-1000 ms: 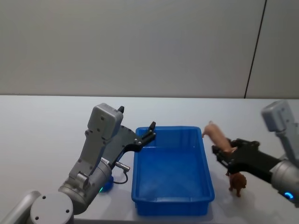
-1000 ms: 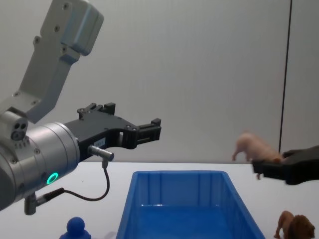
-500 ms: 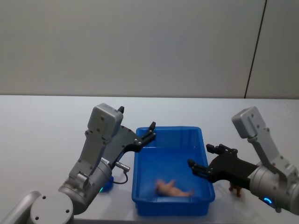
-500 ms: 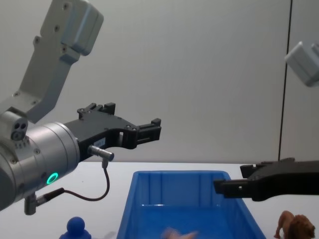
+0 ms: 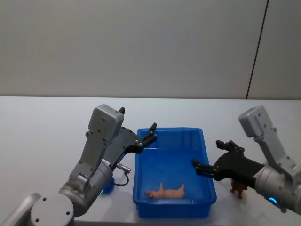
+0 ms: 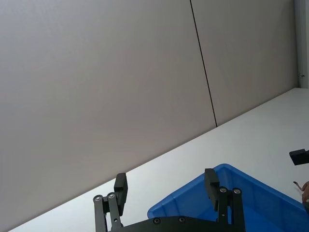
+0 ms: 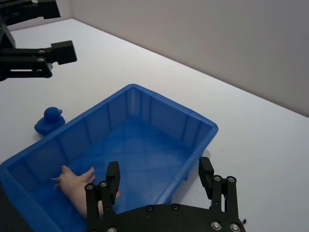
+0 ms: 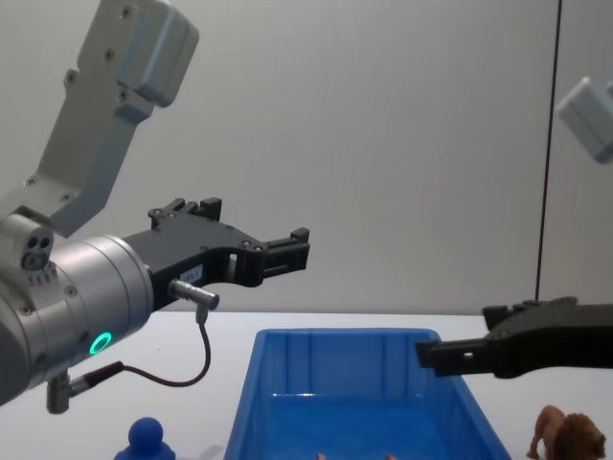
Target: Pick up the two dolls from the table and place them into the box.
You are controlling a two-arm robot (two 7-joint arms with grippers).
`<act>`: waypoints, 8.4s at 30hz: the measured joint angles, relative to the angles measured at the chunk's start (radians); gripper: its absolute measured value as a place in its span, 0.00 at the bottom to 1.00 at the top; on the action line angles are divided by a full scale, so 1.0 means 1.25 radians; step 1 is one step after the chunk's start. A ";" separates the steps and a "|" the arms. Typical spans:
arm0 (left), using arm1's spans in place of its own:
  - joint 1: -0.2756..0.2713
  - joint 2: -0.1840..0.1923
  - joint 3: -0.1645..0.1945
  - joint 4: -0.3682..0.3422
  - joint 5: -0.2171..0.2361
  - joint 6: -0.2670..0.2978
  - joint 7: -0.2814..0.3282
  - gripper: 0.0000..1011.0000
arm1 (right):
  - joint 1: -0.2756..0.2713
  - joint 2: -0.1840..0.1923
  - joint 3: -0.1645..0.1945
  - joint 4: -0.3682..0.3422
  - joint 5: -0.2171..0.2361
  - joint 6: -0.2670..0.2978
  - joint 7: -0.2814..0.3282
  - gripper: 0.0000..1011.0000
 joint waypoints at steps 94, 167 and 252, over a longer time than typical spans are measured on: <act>0.000 0.000 0.000 0.000 0.000 0.000 0.000 0.99 | -0.081 0.074 0.037 -0.085 0.104 -0.080 -0.044 0.42; 0.080 0.056 -0.008 -0.091 -0.037 0.076 0.059 0.99 | -0.008 0.073 0.038 0.058 0.038 -0.141 -0.008 0.99; -0.028 0.073 -0.083 0.198 -0.111 0.252 -0.277 0.51 | -0.007 0.077 0.041 0.062 0.040 -0.145 -0.006 0.99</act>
